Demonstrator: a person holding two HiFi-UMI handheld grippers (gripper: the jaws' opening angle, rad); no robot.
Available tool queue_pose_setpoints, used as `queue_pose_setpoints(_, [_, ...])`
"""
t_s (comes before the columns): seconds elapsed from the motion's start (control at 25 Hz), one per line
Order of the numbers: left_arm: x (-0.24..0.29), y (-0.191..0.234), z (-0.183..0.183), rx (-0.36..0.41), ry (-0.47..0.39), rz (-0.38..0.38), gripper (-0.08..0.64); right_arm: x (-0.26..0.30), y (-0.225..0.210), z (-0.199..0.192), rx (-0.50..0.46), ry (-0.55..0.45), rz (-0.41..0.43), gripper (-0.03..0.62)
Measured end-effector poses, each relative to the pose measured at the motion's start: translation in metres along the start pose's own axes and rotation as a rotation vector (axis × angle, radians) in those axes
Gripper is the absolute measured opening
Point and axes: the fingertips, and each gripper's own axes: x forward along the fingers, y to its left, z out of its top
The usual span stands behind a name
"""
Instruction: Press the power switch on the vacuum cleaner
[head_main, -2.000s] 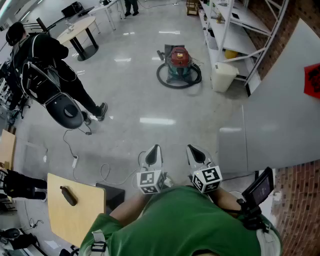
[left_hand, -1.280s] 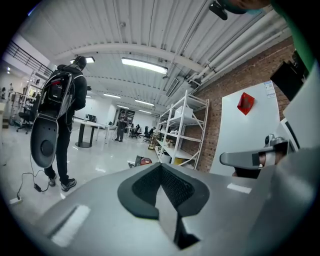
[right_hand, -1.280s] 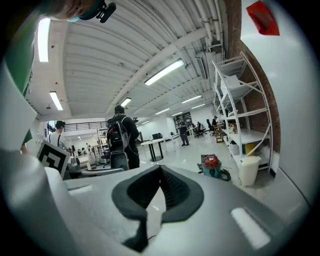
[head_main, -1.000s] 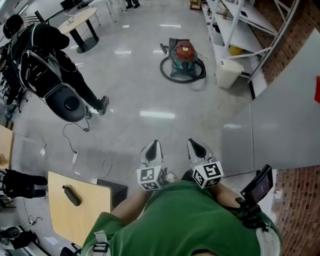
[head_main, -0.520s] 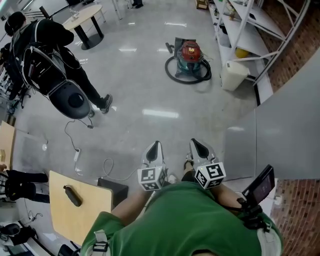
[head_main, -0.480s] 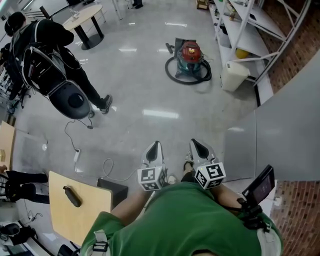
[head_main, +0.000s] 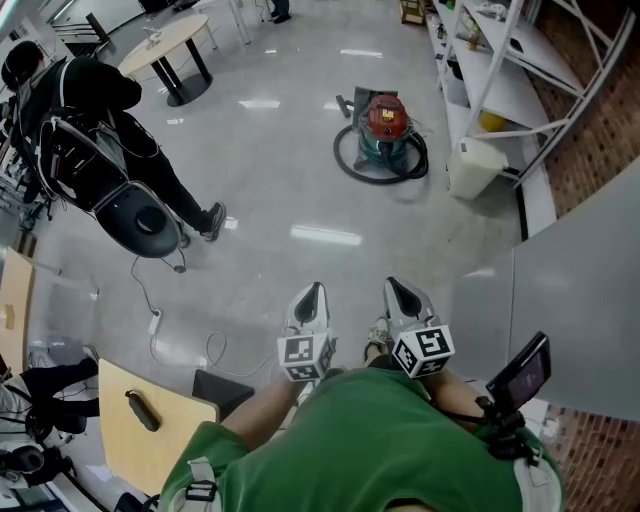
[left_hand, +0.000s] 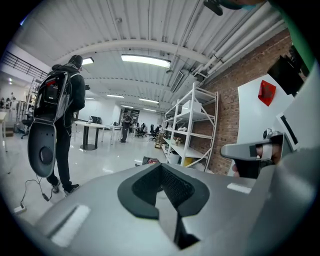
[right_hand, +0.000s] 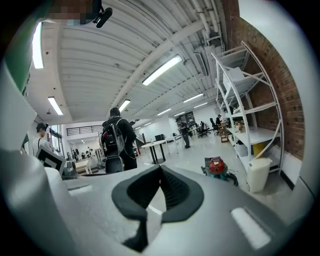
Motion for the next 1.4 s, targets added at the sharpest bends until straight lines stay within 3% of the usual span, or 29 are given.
queue_pose_setpoints(0.48, [0.109,-0.028,0.022,0.022,0.003,0.023,0.008,0.05,-0.106,0.027,0.046,-0.009,-0.033,0.003])
queue_pose_setpoints(0.8, [0.167,-0.062,0.033,0.059,0.003,-0.011,0.008,0.061,-0.17,0.033,0.085,-0.024,-0.086,0.003])
queue_pose_setpoints(1.4, [0.271,-0.039,0.054,0.043,0.032,-0.075,0.008,0.134,-0.221,0.051,0.102,0.008,-0.18,0.003])
